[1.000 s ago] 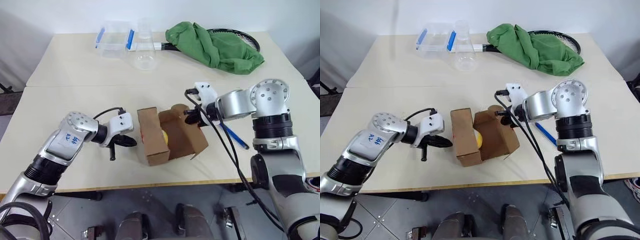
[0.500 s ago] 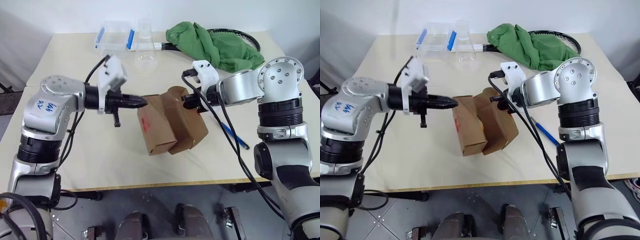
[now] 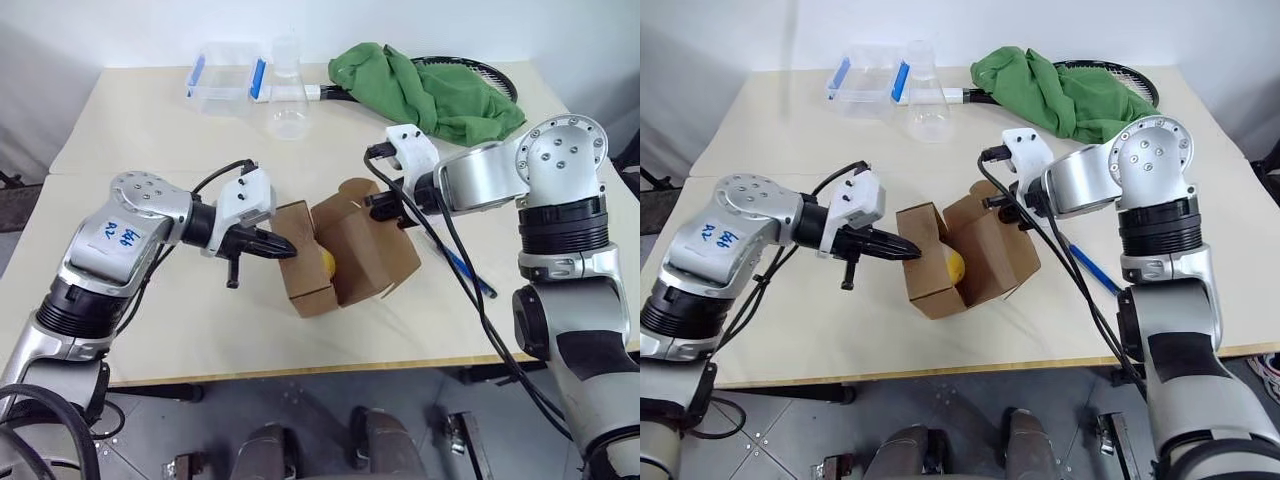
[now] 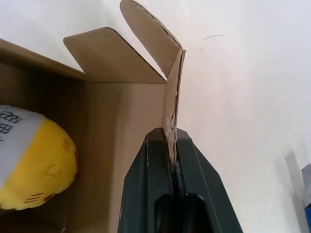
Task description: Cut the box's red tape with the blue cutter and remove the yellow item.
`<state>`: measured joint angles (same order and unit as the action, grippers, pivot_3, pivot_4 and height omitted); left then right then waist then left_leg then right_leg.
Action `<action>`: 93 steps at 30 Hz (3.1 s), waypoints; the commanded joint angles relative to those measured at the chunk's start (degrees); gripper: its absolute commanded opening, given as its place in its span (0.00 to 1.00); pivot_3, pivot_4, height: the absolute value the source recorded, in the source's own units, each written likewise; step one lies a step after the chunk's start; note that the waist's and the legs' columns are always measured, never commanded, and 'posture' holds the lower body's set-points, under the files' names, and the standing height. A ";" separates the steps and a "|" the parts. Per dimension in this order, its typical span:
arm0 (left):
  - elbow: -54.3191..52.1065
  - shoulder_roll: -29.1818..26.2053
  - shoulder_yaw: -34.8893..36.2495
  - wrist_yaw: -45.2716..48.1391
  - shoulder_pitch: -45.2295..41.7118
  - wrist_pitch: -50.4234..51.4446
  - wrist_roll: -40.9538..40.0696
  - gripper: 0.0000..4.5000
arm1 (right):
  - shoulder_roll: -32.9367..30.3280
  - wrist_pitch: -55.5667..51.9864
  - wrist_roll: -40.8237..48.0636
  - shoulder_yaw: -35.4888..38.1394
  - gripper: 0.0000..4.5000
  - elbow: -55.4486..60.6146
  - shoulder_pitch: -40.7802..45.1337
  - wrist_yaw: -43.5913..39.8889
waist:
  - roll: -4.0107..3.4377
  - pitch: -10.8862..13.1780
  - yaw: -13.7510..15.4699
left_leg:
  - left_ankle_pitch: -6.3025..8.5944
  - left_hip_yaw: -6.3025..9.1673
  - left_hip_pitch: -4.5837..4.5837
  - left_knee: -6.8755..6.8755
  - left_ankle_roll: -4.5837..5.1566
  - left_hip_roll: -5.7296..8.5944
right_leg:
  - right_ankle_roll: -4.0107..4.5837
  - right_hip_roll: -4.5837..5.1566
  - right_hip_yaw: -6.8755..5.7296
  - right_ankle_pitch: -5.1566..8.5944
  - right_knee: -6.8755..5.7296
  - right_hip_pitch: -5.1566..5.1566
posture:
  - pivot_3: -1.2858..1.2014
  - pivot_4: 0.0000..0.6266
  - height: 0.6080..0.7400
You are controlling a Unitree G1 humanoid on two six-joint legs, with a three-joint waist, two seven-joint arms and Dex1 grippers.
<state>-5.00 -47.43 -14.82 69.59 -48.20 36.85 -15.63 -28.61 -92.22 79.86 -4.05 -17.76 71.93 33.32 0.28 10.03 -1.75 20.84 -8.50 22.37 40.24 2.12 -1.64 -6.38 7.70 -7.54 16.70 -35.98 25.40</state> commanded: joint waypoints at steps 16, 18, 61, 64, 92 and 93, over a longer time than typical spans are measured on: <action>4.64 -0.08 -4.73 0.52 7.99 -8.22 11.17 0.00 | -2.84 6.56 26.86 12.56 0.01 -8.30 -5.90 3.48 | -0.16 -0.15 1.82 | -0.02 0.06 -0.49 0.18 0.05 0.00 | -0.01 0.09 -0.01 0.00 0.12 -0.84 | 0.52 0.24 1.00; 5.62 0.89 -4.65 -0.12 8.02 -8.53 12.02 0.00 | -4.18 6.90 26.88 11.46 0.01 -7.55 -9.45 2.48 | -0.14 -0.15 1.89 | -0.01 0.13 -0.19 0.41 0.06 -0.01 | -0.01 0.04 -0.05 0.00 0.11 -0.80 | 0.52 0.24 1.00; 9.23 6.13 2.17 -0.98 -10.95 -3.42 9.14 0.99 | -36.24 38.62 -36.11 7.15 1.00 31.00 -32.02 -82.15 | -0.11 -0.02 3.13 | 0.03 0.07 0.63 0.88 0.11 0.04 | -0.13 -0.02 -0.08 -0.07 0.06 -0.11 | 0.52 0.24 1.00; 8.06 8.07 -3.55 3.89 -12.41 -4.70 10.04 0.99 | -38.18 42.75 -37.07 10.21 1.00 35.44 -38.06 -87.39 | -0.11 -0.02 3.15 | 0.03 0.07 0.63 0.91 0.10 0.20 | -0.14 -0.05 -0.08 -0.08 0.04 -0.10 | 0.52 0.24 1.00; 17.55 18.37 -4.73 7.16 -13.01 -16.06 9.81 0.00 | -32.82 46.02 -35.16 28.00 1.00 48.52 -56.62 -84.73 | -0.02 0.03 3.39 | 0.03 0.17 0.70 1.19 0.13 0.20 | -0.17 -0.08 -0.09 -0.11 -0.04 -0.14 | 0.52 0.24 1.00; 17.23 18.50 -3.66 6.77 -13.21 -15.22 9.08 0.00 | -32.56 48.15 -35.80 28.16 1.00 48.26 -56.89 -85.86 | -0.02 0.03 3.38 | 0.03 0.17 0.70 1.19 0.13 0.20 | -0.17 -0.09 -0.09 -0.11 -0.04 -0.14 | 0.52 0.24 1.00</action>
<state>14.29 -29.41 -21.06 77.15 -60.15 21.11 -4.44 -61.76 -47.90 44.39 21.40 29.68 15.23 -50.60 0.26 10.06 1.63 20.87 -8.32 23.07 41.44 2.25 -1.44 -6.56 7.61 -7.63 16.59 -36.03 25.26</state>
